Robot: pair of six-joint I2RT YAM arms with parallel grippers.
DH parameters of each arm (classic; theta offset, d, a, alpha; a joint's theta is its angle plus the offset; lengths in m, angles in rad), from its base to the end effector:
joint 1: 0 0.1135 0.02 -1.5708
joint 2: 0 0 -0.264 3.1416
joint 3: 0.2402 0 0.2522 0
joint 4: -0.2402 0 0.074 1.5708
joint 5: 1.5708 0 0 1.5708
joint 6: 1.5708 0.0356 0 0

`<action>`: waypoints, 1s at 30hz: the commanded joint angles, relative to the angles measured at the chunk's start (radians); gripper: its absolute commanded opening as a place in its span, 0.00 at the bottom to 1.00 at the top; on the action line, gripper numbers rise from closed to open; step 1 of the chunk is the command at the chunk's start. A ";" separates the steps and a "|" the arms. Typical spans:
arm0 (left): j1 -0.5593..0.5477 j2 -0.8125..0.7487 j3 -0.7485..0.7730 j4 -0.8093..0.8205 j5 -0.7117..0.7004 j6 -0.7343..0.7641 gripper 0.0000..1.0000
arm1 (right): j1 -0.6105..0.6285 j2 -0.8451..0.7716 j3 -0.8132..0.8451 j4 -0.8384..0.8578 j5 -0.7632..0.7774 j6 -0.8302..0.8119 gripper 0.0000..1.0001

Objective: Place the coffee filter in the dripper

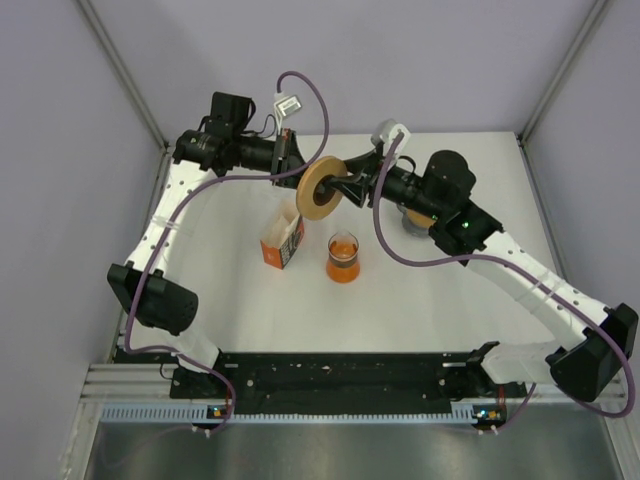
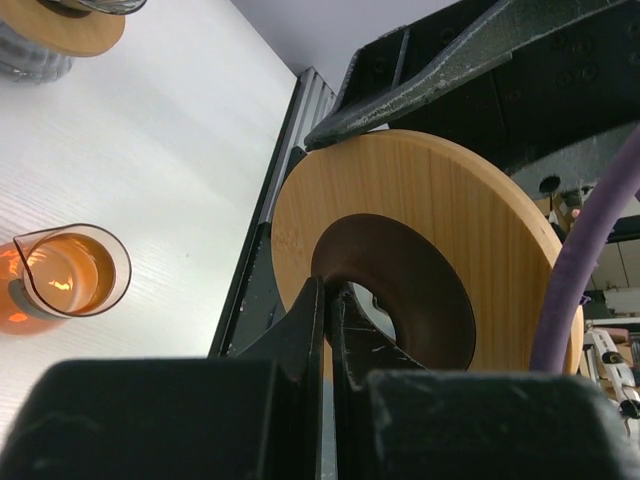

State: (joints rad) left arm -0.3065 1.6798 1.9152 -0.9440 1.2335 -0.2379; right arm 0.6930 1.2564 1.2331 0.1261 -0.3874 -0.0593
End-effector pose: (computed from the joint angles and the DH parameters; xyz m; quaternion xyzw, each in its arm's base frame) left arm 0.3122 -0.1340 0.4356 0.2670 0.7324 -0.5978 0.1871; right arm 0.2153 0.1963 0.4298 -0.3744 0.5589 0.3495 0.6522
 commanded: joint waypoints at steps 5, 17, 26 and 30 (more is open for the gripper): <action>-0.008 -0.020 0.002 0.042 0.038 0.000 0.00 | 0.011 0.000 0.032 0.017 0.062 -0.017 0.00; 0.004 -0.019 0.070 -0.064 -0.313 0.132 0.76 | 0.008 -0.002 0.065 -0.167 0.246 -0.017 0.00; 0.033 -0.014 0.076 -0.079 -0.707 0.199 0.79 | -0.007 -0.017 0.115 -0.365 0.384 -0.001 0.00; 0.037 -0.038 0.056 -0.062 -0.793 0.229 0.80 | -0.009 0.001 0.169 -0.498 0.430 0.019 0.00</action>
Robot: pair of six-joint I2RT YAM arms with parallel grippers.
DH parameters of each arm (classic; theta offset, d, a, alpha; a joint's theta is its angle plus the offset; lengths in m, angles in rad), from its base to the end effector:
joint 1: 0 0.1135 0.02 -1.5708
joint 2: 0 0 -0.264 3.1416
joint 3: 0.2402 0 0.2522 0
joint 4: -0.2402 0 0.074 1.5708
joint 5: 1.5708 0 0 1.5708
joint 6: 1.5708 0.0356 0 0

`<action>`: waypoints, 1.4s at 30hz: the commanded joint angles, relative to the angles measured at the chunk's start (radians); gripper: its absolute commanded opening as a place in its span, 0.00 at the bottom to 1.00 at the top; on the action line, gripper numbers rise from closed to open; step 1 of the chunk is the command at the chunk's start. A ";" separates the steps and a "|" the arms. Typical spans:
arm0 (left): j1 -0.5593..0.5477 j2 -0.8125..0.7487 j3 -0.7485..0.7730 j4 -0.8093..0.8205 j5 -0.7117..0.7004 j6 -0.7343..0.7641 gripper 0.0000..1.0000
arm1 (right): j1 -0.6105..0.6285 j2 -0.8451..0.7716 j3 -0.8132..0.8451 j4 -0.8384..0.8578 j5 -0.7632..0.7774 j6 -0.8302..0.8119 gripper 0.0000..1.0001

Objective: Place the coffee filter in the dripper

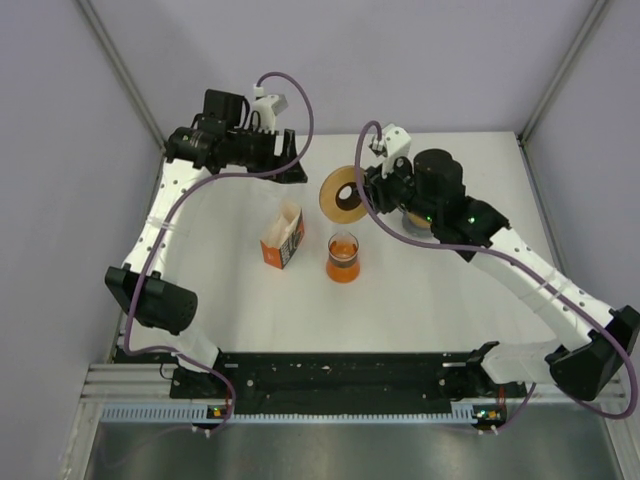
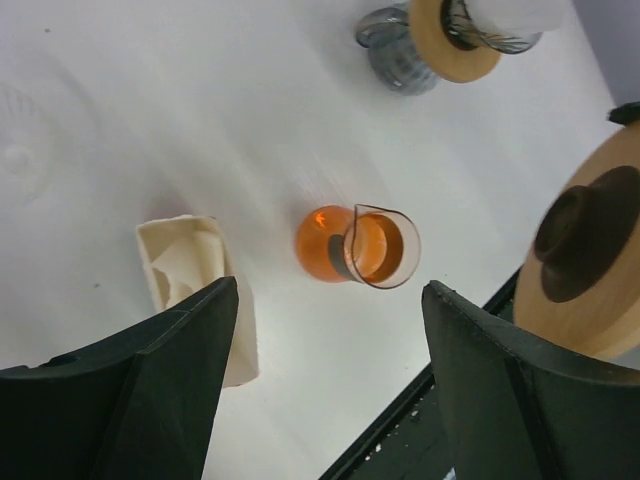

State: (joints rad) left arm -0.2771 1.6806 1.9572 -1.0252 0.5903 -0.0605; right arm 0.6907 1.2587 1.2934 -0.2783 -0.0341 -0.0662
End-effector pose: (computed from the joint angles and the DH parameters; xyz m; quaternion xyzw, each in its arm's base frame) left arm 0.3255 -0.1132 0.4300 0.2104 0.8593 -0.3271 0.3321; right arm 0.2212 0.1844 0.4068 -0.3008 0.7281 0.2020 0.5820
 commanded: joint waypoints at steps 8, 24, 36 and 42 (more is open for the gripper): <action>0.009 -0.088 -0.050 0.071 -0.305 0.128 0.80 | -0.007 0.088 0.291 -0.390 0.120 0.092 0.00; 0.068 -0.121 -0.144 0.105 -0.438 0.149 0.81 | -0.019 0.479 0.664 -0.857 0.004 0.105 0.00; 0.119 -0.156 -0.195 0.117 -0.460 0.165 0.82 | -0.026 0.725 0.811 -0.926 -0.095 0.072 0.00; 0.128 -0.156 -0.202 0.120 -0.448 0.166 0.82 | -0.034 0.737 0.770 -0.934 -0.128 0.039 0.00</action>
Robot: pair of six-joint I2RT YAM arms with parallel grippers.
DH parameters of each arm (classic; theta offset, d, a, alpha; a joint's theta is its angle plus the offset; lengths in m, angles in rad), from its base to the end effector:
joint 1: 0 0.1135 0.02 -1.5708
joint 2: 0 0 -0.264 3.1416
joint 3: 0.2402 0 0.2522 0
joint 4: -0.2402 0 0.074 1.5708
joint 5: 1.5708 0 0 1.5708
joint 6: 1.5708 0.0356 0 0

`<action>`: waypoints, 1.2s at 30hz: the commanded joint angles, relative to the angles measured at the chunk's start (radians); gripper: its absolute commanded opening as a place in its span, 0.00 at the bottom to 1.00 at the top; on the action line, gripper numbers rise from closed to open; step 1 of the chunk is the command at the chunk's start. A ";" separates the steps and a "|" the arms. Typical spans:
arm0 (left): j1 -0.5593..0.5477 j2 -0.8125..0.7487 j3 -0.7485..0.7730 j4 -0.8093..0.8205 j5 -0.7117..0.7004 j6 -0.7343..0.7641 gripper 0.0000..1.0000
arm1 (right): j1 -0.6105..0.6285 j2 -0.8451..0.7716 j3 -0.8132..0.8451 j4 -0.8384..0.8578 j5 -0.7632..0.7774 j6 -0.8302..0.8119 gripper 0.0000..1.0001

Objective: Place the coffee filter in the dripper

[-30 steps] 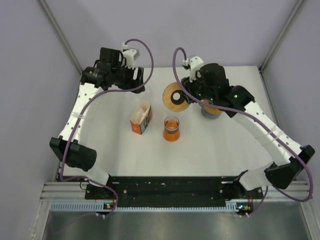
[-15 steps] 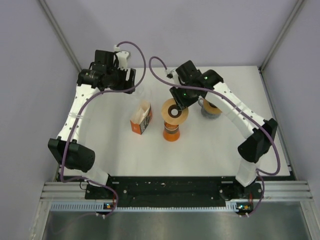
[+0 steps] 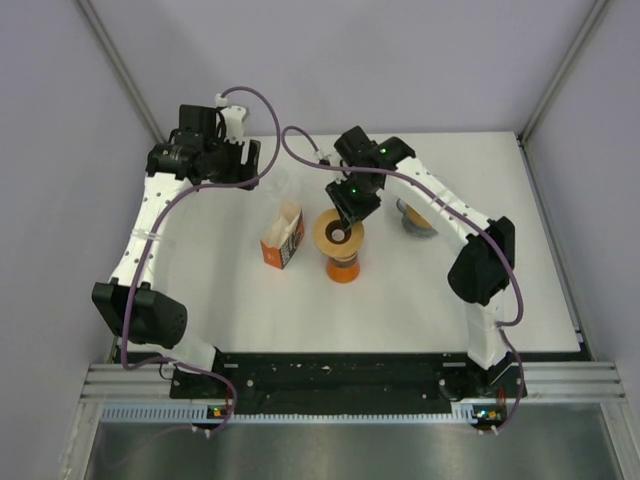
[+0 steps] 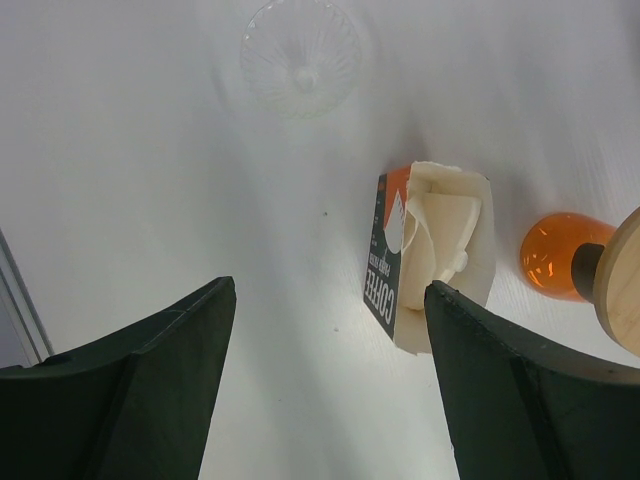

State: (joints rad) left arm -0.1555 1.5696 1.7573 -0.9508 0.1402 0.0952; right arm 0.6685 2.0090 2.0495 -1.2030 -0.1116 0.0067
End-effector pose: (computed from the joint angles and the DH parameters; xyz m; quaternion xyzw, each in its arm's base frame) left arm 0.3234 -0.0557 0.4066 0.1420 0.9067 -0.0762 0.3899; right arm 0.3254 0.2621 0.3220 -0.3283 0.9210 0.1186 0.1729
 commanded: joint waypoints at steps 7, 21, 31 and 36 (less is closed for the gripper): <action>0.010 -0.045 -0.001 0.046 0.013 0.011 0.82 | -0.026 -0.013 -0.046 -0.010 -0.039 -0.039 0.00; 0.013 -0.042 -0.005 0.041 0.021 0.017 0.82 | -0.033 0.017 -0.032 -0.010 -0.109 -0.054 0.35; 0.014 -0.007 -0.005 0.047 0.030 0.008 0.82 | -0.033 -0.003 -0.005 -0.004 -0.117 -0.059 0.58; 0.016 0.023 0.002 0.064 0.030 -0.003 0.82 | -0.033 -0.019 0.009 -0.001 -0.120 -0.060 0.65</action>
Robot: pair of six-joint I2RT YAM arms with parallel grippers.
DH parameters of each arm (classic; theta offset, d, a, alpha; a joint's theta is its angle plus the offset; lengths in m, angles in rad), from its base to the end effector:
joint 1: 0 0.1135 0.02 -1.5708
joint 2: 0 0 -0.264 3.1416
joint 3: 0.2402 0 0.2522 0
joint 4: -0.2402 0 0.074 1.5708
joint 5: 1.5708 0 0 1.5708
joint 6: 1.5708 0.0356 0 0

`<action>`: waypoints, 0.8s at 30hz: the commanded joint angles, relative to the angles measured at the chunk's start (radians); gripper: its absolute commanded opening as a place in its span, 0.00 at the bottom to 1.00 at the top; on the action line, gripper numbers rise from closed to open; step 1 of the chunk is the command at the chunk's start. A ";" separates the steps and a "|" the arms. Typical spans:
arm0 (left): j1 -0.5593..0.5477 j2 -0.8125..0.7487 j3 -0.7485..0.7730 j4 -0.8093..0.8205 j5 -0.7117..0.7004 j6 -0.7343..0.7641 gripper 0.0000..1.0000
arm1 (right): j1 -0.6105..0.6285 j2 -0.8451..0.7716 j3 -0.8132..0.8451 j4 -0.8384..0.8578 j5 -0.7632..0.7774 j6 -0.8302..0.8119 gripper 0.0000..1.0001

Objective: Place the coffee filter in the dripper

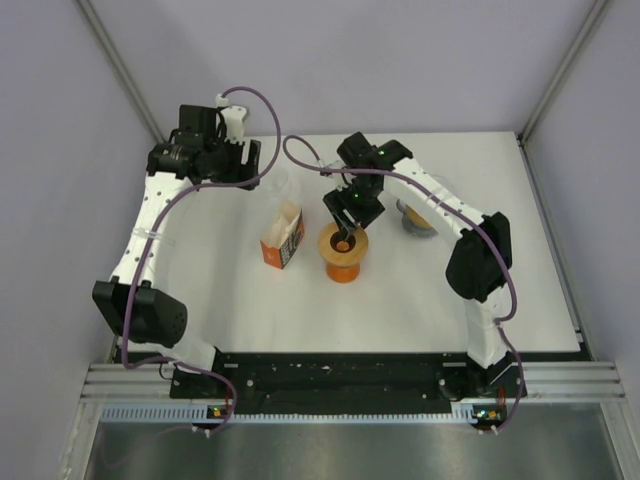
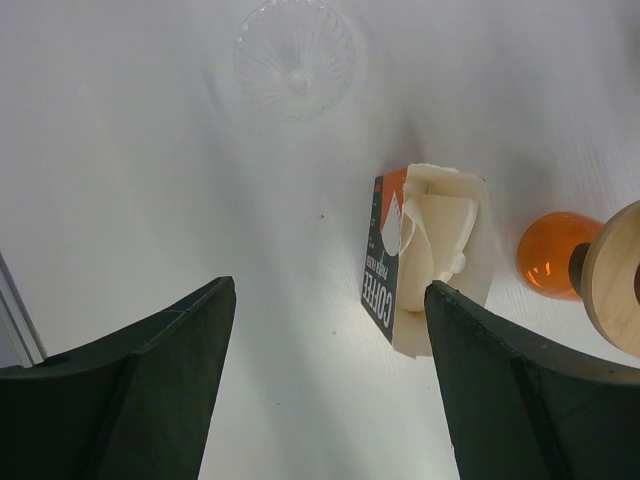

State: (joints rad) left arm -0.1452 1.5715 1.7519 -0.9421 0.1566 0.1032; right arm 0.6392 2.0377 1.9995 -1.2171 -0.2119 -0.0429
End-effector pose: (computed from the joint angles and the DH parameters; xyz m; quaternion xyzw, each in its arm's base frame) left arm 0.3251 -0.0532 0.4051 0.1441 0.9056 -0.0801 0.3908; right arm 0.3323 0.2564 0.2964 -0.3441 0.9199 0.1457 0.1186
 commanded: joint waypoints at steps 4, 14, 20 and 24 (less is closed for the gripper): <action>0.010 0.062 0.027 0.083 -0.008 -0.043 0.81 | -0.004 -0.085 0.065 0.043 -0.027 -0.009 0.81; 0.013 0.179 0.000 0.319 -0.147 -0.195 0.74 | -0.016 -0.263 -0.076 0.200 0.057 0.018 0.99; 0.013 0.291 0.038 0.384 -0.250 -0.253 0.71 | -0.019 -0.346 -0.194 0.281 0.100 0.018 0.99; 0.015 0.399 0.109 0.367 -0.282 -0.315 0.71 | -0.019 -0.367 -0.229 0.283 0.103 0.012 0.99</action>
State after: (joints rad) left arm -0.1375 1.8996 1.7733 -0.6327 -0.0616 -0.1318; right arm 0.6296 1.7195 1.7981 -0.9863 -0.1314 -0.0326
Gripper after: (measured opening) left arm 0.710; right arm 0.989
